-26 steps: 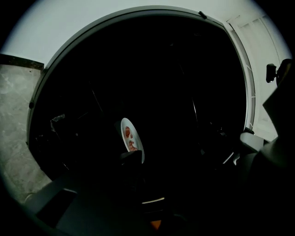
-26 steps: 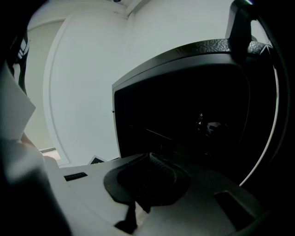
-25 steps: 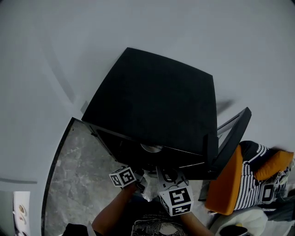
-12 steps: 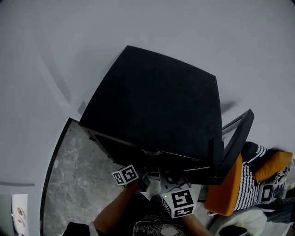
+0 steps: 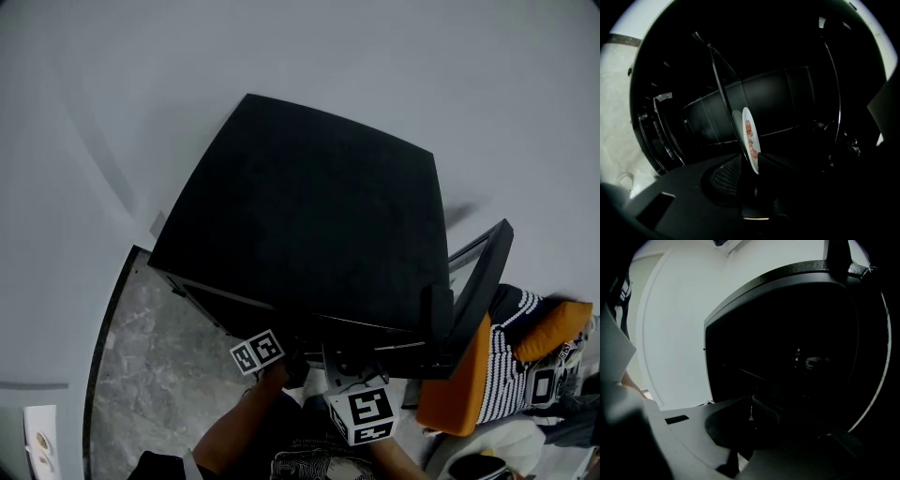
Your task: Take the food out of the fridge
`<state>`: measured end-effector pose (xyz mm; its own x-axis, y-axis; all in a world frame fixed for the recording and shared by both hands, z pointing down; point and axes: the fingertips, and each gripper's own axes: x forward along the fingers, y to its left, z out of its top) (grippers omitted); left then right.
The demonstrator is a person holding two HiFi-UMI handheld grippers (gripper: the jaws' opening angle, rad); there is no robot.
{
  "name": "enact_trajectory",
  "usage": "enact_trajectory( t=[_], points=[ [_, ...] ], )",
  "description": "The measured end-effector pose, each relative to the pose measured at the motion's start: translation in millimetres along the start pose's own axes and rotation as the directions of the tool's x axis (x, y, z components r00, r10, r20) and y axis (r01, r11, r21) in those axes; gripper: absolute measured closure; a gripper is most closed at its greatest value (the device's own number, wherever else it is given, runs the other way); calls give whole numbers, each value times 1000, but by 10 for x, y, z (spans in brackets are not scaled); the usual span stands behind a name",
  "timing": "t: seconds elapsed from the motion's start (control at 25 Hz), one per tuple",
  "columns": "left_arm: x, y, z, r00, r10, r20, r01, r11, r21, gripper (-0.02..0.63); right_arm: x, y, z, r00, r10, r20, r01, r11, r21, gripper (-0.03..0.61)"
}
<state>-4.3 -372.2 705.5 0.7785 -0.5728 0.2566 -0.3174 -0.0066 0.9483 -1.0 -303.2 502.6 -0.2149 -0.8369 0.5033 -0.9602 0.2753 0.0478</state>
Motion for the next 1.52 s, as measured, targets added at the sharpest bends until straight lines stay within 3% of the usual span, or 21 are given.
enact_trajectory(
  t=[0.32, 0.68, 1.04, 1.52],
  points=[
    [46, -22, -11, 1000, 31, -6, -31, 994, -103, 572, -7, -26, 1, 1000, -9, 3, 9, 1000, 5, 555],
    [-21, -58, 33, 999, -40, 37, 46, 981, -188, 594, -13, -12, 8, 1000, -1, -1, 1, 1000, 28, 555],
    [-330, -187, 68, 995, -53, 88, 69, 979, -194, 594, -97, 35, 49, 999, 40, -12, -39, 998, 48, 555],
    [-963, -519, 91, 971, -59, 231, 106, 974, -198, 594, -334, 213, 49, 992, 125, 8, -125, 991, 54, 555]
  ],
)
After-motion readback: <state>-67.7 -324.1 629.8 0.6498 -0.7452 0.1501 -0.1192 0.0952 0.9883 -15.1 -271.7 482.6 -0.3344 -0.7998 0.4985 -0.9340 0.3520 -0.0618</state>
